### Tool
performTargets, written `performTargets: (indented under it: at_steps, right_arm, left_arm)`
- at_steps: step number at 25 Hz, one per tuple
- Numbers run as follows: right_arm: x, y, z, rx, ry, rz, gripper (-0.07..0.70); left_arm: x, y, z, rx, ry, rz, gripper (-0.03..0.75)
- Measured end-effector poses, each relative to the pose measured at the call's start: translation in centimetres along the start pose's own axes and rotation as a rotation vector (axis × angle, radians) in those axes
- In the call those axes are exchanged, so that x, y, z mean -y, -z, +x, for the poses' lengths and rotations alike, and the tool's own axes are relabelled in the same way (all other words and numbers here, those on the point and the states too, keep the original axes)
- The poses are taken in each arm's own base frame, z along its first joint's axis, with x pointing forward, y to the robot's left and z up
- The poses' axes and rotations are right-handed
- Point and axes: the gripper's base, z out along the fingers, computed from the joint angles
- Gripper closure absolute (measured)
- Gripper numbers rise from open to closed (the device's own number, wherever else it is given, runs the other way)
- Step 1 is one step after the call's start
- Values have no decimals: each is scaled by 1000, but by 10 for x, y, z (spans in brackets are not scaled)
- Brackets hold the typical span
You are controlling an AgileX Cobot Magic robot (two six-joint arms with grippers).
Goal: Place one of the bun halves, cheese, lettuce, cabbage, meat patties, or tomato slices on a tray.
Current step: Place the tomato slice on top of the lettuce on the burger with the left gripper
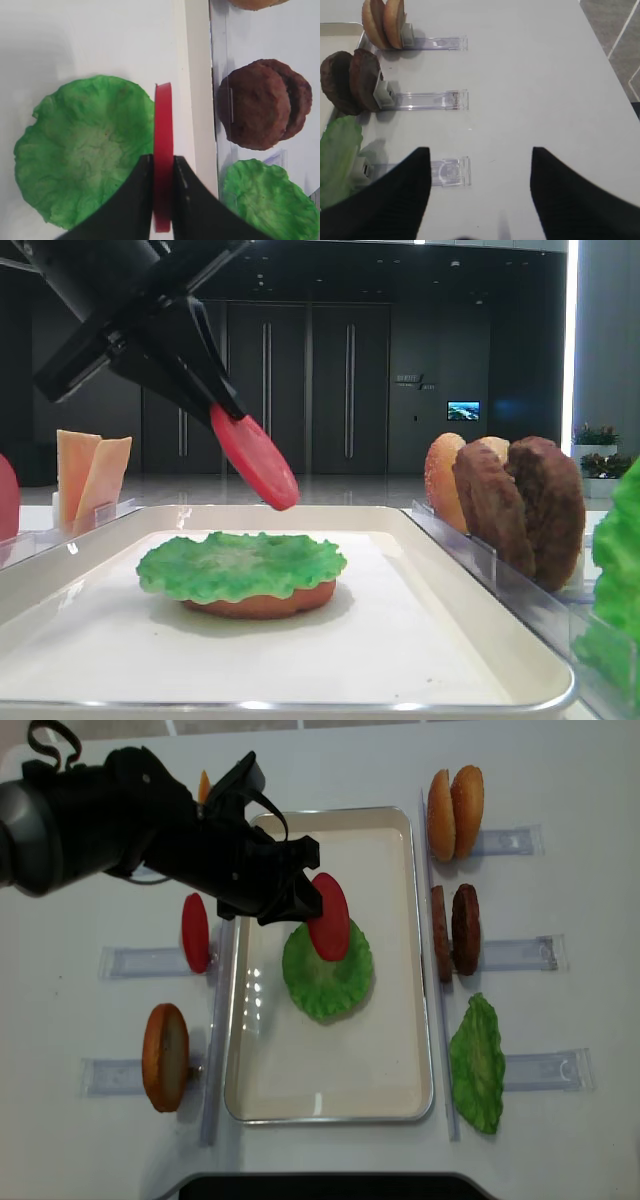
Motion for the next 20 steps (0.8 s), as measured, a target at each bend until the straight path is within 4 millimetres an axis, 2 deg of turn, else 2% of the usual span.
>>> performTargets:
  at_steps: [7,20]
  right_arm:
    - [0,0,0,0,0,0,216]
    - [0,0,0,0,0,0,216]
  left_arm:
    - [-9,-9,14,9,-16,54,653]
    - [-22,-34,17,-30,-7,60,654]
